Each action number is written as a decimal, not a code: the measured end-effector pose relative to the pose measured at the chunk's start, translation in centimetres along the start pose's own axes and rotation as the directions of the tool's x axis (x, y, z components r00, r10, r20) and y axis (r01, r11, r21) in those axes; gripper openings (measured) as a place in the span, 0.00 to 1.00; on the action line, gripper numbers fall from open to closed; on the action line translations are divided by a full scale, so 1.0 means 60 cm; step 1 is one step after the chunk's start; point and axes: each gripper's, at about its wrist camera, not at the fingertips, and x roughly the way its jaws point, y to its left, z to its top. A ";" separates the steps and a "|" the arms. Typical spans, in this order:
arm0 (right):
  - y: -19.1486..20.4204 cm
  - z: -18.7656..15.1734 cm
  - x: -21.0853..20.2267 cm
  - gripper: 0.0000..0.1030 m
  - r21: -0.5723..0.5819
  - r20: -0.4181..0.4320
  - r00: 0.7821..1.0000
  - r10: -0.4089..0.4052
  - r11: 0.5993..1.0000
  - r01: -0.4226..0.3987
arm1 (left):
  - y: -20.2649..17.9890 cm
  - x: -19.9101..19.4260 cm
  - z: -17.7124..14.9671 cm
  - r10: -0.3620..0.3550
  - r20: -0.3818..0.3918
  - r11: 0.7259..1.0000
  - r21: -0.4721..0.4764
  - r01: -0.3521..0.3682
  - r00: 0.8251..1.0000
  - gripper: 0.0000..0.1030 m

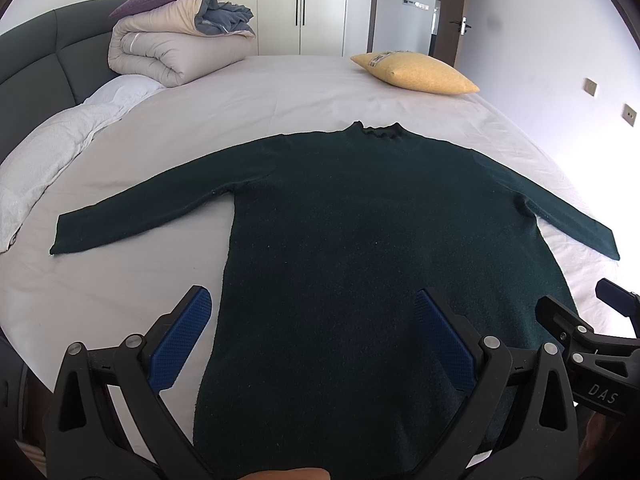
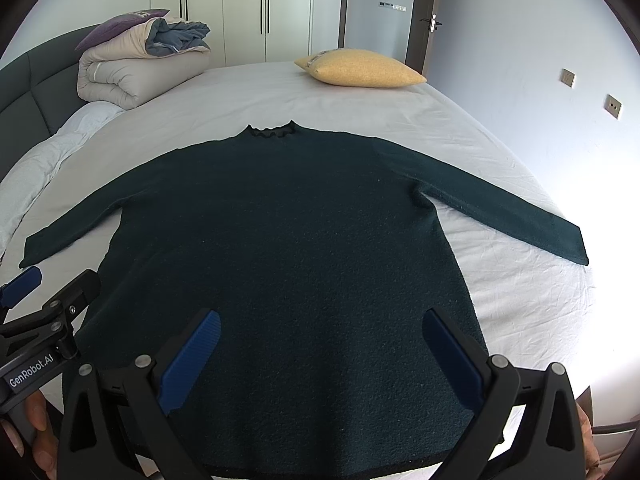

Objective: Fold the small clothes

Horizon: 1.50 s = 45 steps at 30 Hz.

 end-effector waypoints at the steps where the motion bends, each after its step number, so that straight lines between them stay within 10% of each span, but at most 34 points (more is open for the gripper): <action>1: 0.000 0.000 0.000 1.00 0.000 0.000 1.000 0.001 1.000 -0.001 | 0.000 0.000 0.000 0.000 0.000 1.000 0.000 0.000 1.000 1.00; 35: -0.023 -0.018 0.025 1.00 0.037 -0.027 1.000 0.006 0.999 -0.005 | -0.009 0.022 -0.018 -0.005 -0.002 1.000 0.012 0.005 1.000 1.00; 45: -0.287 0.003 0.043 1.00 0.372 0.075 0.997 0.016 0.927 -0.043 | 0.006 0.084 0.004 -0.104 -0.061 0.993 -0.068 0.100 0.993 1.00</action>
